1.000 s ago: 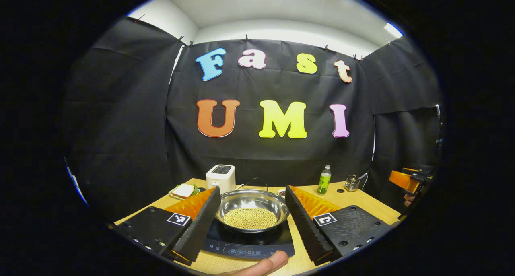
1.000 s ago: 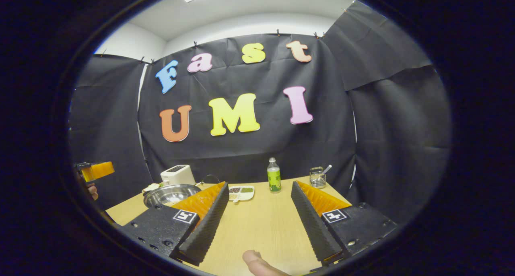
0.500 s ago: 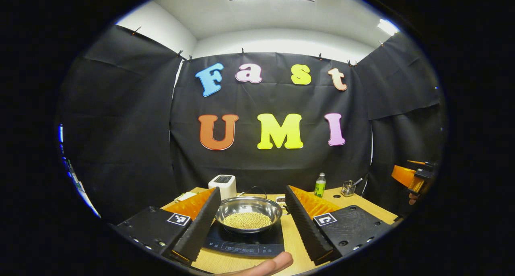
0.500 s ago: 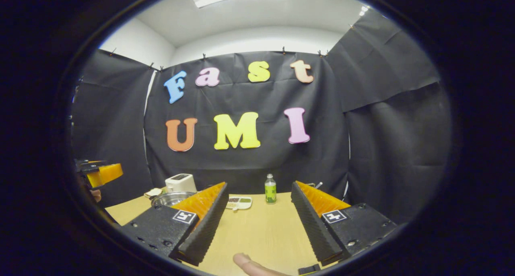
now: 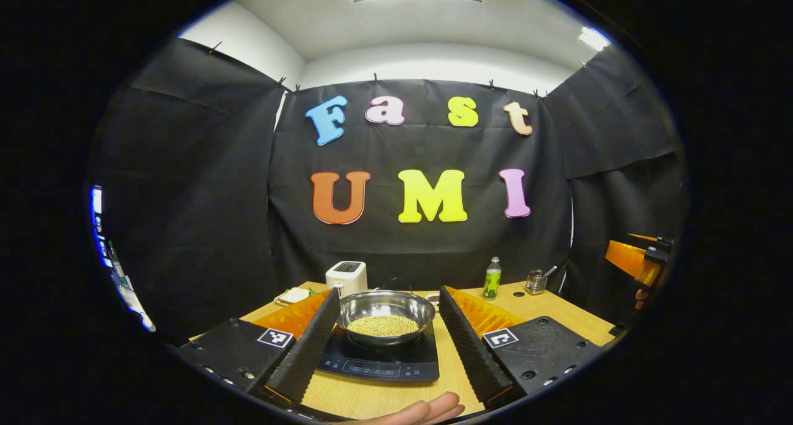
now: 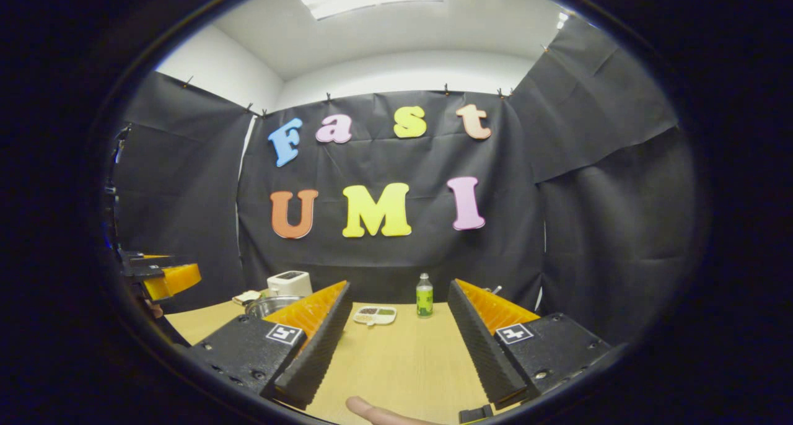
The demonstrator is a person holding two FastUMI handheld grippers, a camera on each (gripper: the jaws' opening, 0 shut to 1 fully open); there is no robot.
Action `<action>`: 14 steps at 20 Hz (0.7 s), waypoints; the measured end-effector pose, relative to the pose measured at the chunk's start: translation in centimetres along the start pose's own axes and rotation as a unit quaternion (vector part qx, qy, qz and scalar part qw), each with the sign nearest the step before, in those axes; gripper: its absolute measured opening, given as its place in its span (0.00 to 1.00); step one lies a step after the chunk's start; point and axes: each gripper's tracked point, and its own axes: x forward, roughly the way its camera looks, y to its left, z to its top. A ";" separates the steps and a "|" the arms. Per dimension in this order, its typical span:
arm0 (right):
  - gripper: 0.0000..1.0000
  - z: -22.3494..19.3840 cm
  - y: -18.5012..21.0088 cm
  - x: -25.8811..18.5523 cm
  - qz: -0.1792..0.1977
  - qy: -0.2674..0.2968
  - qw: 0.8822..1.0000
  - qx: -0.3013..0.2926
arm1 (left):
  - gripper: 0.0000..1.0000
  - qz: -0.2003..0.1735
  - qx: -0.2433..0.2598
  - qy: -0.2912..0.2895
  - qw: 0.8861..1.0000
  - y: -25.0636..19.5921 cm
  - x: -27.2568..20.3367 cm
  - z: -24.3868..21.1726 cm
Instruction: First push the handle of the pot to place it horizontally, then grasp the pot with both hands and set it on the induction cooktop.
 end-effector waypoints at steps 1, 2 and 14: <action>0.96 -0.2 -0.2 0.2 -0.001 0.004 1.000 0.002 | 0.95 0.000 -0.002 0.002 1.000 0.1 0.1 -0.2; 0.96 -0.4 -0.4 0.4 -0.004 0.008 1.000 0.004 | 0.95 -0.001 -0.002 0.002 1.000 0.2 0.1 -0.1; 0.96 -1.2 -0.6 0.3 0.001 0.019 1.000 0.017 | 0.95 -0.013 0.012 0.004 1.000 -0.4 0.1 -0.7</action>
